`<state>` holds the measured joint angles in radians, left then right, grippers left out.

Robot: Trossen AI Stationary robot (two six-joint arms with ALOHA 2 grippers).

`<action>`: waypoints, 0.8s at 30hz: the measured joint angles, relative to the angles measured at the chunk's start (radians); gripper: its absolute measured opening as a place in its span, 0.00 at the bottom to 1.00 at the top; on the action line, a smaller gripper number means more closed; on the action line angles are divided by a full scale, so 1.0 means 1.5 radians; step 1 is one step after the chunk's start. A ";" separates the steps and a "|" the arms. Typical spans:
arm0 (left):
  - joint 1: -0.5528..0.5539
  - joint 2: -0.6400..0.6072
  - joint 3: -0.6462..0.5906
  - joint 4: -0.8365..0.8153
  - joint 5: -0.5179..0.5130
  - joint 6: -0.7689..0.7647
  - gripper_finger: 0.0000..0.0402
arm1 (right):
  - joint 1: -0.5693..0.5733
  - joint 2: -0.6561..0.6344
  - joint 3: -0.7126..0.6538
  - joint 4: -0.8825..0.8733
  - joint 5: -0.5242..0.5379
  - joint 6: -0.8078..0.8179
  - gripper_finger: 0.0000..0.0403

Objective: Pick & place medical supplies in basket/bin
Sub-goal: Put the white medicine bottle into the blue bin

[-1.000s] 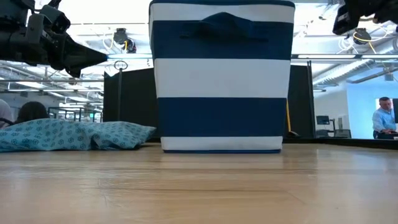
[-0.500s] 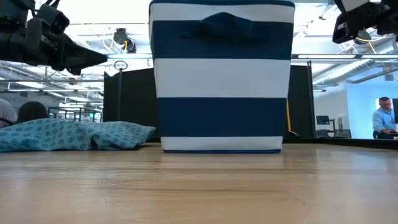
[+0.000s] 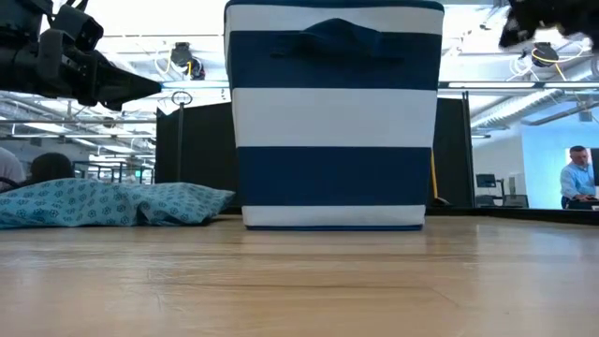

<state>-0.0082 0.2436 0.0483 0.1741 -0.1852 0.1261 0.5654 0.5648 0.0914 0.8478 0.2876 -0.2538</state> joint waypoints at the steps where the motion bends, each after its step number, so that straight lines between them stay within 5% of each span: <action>1: 0.000 0.000 0.000 0.000 0.000 0.000 0.09 | -0.006 0.001 0.021 -0.003 0.000 -0.013 0.41; 6: 0.000 0.000 0.000 0.001 0.000 0.000 0.09 | -0.066 0.008 0.210 -0.208 0.063 -0.070 0.41; 12: 0.000 0.000 0.000 0.001 -0.008 0.000 0.09 | -0.236 0.102 0.515 -0.515 0.075 -0.063 0.41; 18: 0.000 0.000 0.000 0.001 -0.023 -0.005 0.09 | -0.459 0.262 0.769 -0.739 -0.097 -0.047 0.41; 24: 0.000 0.000 0.000 0.001 -0.023 -0.006 0.09 | -0.649 0.448 0.915 -0.818 -0.267 -0.040 0.41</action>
<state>-0.0082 0.2440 0.0483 0.1754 -0.2192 0.1164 -0.4085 1.2372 1.4635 -0.3790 -0.1134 -0.3138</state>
